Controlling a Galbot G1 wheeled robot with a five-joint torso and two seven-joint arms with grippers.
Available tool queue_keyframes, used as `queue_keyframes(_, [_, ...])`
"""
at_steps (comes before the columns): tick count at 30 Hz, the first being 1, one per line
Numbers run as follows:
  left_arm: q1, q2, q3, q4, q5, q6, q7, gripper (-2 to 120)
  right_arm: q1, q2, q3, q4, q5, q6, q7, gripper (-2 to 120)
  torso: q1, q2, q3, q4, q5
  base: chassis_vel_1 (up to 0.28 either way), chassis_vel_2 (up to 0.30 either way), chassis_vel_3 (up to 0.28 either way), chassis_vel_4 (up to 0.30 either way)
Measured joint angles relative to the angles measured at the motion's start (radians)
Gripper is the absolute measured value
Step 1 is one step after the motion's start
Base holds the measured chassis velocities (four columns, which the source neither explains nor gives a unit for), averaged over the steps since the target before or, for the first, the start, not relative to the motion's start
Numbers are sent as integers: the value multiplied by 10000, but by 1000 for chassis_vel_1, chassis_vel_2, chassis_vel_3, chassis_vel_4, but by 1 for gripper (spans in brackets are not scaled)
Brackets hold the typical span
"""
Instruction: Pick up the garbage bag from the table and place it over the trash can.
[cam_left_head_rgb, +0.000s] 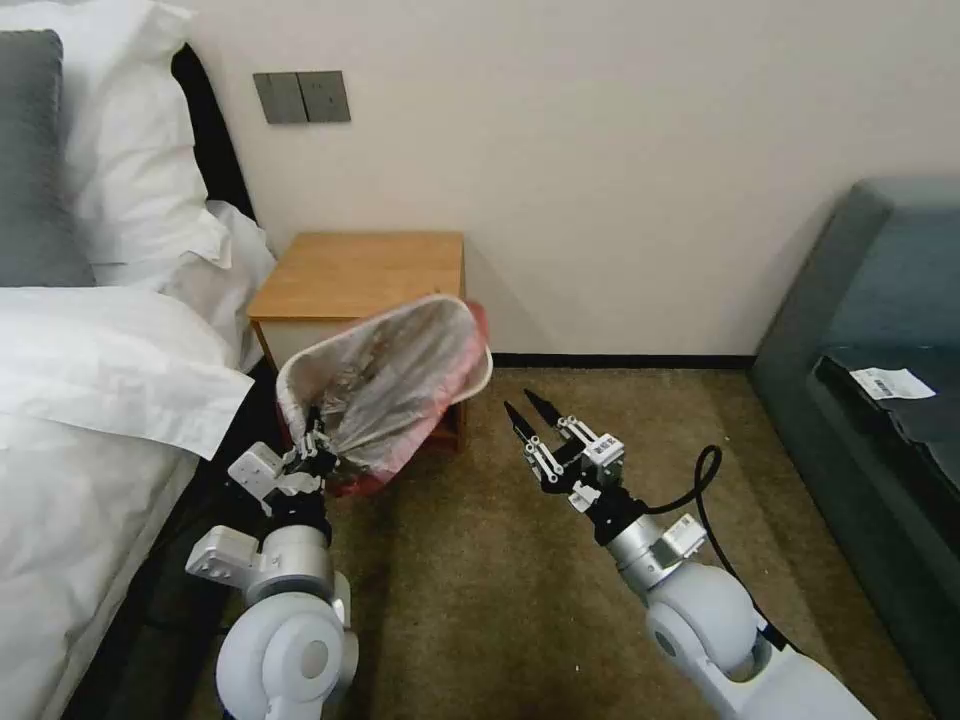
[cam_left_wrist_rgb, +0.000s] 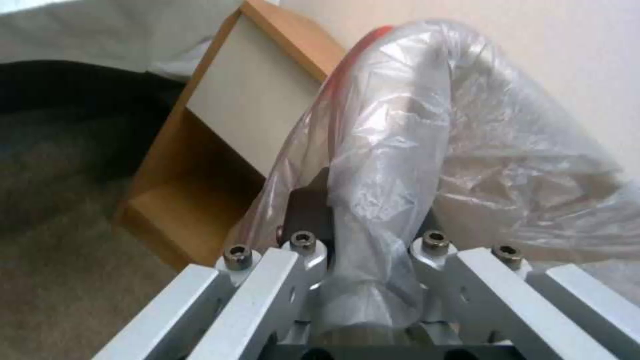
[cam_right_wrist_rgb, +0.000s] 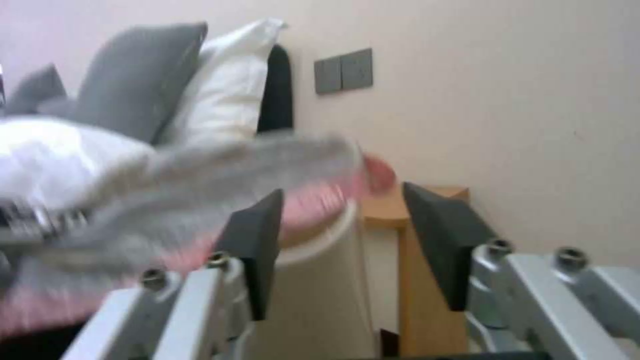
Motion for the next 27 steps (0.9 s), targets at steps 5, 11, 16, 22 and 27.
queue_keyframes(5, [20,-37,98,57,203,-55,88,11,-169,111,-262,590,1752,-379,113,65,0,0,0,-2,0,0,0,0,0])
queue_keyframes(11, [126,28,161,106,491,-240,228,11,-371,274,-672,1800,5414,-1385,485,89,0,0,0,0,0,0,0,0,0])
queue_keyframes(16, [248,4,240,20,769,-412,363,11,-174,388,-796,2041,6283,-1796,694,100,0,0,0,1,1,0,0,0,0])
queue_keyframes(22, [314,-52,273,-1,1215,-725,583,11,110,500,-1136,1814,6373,-2015,968,100,0,0,0,1,1,0,0,0,0])
queue_keyframes(27, [410,-45,317,-127,1749,-912,770,11,465,650,-1402,1507,6285,-2236,1289,100,-1,0,0,1,1,0,0,0,0])
